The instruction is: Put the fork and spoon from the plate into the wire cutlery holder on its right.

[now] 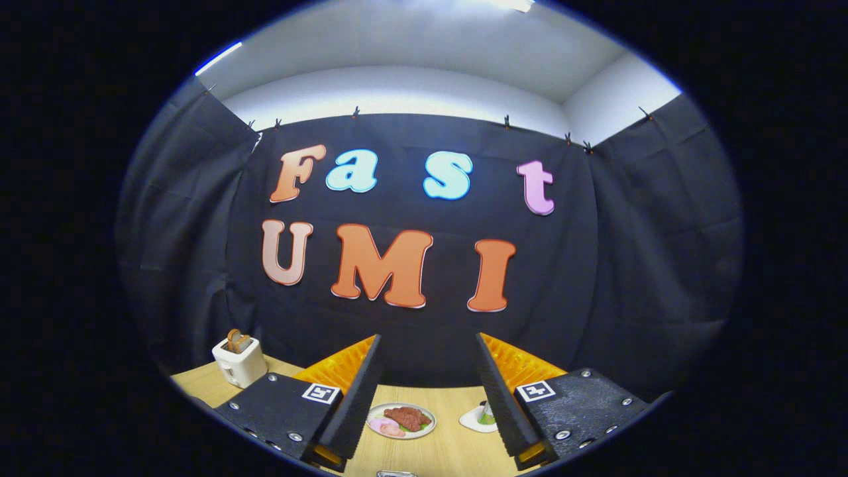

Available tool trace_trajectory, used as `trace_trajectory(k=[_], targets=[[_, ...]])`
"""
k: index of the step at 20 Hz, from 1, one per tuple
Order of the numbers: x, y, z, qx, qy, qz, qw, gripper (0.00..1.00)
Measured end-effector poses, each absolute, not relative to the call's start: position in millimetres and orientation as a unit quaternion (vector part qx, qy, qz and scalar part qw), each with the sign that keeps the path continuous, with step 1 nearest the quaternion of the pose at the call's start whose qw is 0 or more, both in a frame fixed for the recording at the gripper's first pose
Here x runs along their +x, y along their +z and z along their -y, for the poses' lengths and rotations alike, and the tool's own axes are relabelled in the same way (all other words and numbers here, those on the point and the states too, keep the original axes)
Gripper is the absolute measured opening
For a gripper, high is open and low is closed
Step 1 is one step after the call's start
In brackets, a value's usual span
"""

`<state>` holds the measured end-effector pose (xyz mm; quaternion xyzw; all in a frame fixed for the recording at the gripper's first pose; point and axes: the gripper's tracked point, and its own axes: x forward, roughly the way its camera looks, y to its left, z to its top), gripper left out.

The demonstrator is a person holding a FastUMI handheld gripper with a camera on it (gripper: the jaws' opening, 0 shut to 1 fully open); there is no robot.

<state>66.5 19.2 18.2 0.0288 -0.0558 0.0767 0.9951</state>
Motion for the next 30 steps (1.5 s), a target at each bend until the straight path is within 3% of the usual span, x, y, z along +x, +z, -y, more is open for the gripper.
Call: trace_trajectory(k=[8,30], targets=[[46.7,53.8,-19.3,0.055,0.082,0.103,0.990,0.85],[30.0,55.4,-32.3,0.067,0.108,0.094,0.987,0.89]])
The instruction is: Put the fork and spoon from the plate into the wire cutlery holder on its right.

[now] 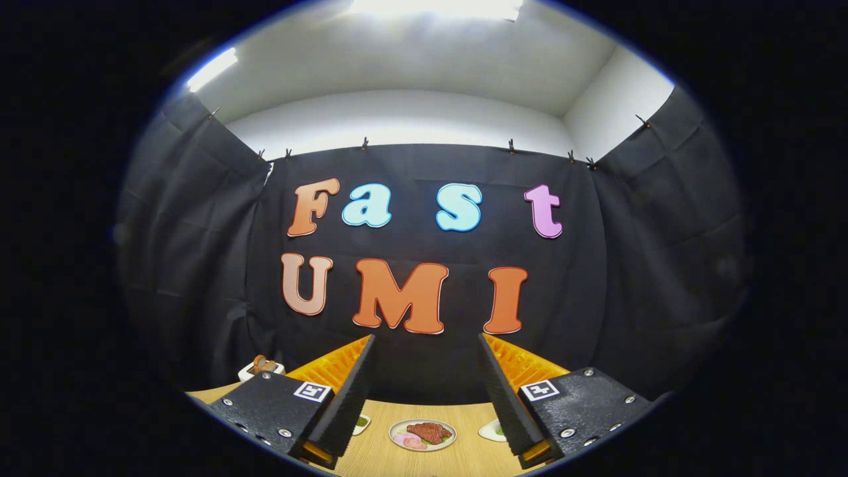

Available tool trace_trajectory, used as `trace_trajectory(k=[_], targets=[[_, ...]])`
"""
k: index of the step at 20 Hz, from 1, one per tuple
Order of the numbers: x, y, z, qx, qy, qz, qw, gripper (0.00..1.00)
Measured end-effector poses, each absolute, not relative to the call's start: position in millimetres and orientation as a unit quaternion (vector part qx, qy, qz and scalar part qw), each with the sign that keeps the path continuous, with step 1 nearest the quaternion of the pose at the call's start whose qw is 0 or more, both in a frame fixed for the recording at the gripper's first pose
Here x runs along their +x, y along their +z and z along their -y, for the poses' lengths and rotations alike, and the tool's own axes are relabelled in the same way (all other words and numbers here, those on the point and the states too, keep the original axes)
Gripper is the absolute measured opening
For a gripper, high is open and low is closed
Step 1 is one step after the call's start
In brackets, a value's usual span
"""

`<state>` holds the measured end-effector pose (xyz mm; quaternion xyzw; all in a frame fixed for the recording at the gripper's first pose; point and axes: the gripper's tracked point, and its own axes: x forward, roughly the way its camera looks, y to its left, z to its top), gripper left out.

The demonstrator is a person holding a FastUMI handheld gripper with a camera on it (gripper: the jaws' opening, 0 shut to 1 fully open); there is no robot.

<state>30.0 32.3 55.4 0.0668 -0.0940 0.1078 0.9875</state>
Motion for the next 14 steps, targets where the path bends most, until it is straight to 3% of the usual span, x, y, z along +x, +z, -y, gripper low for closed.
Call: trace_trajectory(k=[14], targets=[[38.4,54.5,-51.8,0.062,0.122,0.095,0.986,0.89]])
